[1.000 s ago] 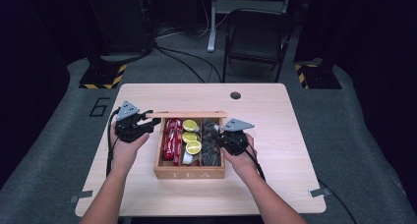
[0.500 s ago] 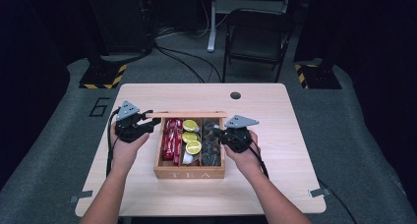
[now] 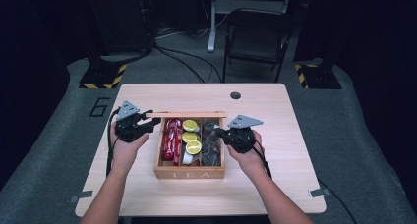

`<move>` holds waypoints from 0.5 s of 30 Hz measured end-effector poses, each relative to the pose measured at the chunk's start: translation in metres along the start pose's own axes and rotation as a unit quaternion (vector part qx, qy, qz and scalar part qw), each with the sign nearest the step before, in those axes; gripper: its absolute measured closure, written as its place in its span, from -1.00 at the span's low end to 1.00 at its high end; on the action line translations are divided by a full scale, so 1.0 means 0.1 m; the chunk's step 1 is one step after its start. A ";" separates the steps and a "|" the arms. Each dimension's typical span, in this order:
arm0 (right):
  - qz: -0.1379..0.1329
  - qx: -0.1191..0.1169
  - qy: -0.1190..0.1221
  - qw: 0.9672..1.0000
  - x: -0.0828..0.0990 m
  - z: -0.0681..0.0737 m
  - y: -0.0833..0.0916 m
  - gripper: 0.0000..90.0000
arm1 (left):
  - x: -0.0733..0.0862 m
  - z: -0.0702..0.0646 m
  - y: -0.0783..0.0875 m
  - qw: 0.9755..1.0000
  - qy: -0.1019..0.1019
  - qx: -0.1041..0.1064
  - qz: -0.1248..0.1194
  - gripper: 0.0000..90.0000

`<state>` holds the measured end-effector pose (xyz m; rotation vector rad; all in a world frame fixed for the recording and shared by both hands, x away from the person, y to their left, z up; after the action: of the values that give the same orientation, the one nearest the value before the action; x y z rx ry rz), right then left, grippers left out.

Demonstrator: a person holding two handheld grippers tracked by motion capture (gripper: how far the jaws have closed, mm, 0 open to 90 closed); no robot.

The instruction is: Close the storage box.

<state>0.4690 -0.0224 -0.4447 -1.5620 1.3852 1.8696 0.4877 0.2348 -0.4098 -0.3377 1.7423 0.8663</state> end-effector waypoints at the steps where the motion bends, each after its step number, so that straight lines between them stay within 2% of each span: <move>1: -0.001 0.001 0.001 1.000 0.00 -0.02 0.02 1.00 | 0.00 0.00 0.00 1.000 0.000 0.000 0.000 0.26; 15: -0.008 0.021 -0.008 1.000 -0.03 -0.27 0.19 1.00 | 0.00 0.00 0.00 1.000 0.000 0.000 0.001 0.26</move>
<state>0.4705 -0.0526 -0.4316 -1.5296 1.3922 1.8270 0.4874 0.2348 -0.4099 -0.3356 1.7419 0.8680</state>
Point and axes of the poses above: each handheld gripper's, and its own axes: y roughly backward along the jaws, x roughly out of its underside, z roughly to its left, the point moved 8 cm from there along -y, roughly forward along the jaws, and after that the axes turned 14 degrees about x, right-handed, at the moved point
